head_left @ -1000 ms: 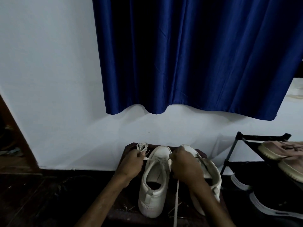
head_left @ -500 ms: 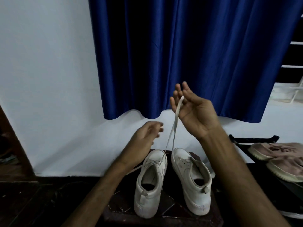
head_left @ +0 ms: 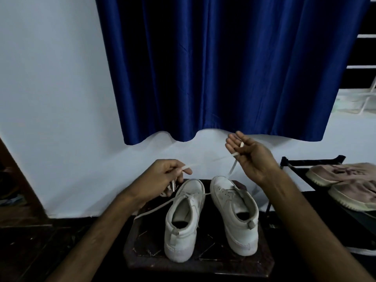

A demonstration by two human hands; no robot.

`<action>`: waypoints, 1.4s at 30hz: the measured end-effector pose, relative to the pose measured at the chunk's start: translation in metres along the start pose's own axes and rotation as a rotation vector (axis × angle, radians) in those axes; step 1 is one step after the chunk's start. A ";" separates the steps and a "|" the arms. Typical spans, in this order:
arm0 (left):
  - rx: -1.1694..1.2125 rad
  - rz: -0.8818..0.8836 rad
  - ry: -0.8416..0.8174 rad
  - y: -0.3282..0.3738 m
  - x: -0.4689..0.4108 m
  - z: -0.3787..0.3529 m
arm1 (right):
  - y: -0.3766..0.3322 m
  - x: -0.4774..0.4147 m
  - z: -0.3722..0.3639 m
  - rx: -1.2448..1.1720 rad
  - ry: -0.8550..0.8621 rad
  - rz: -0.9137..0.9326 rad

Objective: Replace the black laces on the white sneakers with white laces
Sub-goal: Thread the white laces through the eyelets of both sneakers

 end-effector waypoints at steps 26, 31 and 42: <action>-0.514 -0.377 0.195 -0.003 -0.015 -0.018 | 0.073 0.013 -0.001 0.821 -0.482 0.140; -0.570 -0.309 0.084 -0.013 -0.009 -0.014 | 0.074 0.009 0.004 0.921 -0.579 0.025; -0.581 -0.075 0.224 -0.067 0.004 -0.023 | 0.088 0.001 0.007 0.988 -0.358 0.194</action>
Point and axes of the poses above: each hand's wrist, its own x-axis away from the middle knuckle, its own z-axis out of the back of the hand, y = z × x, the point moved 2 cm from there along -x, towards the middle knuckle, and after that the axes turned 11 degrees about y, right-handed, at the moved point
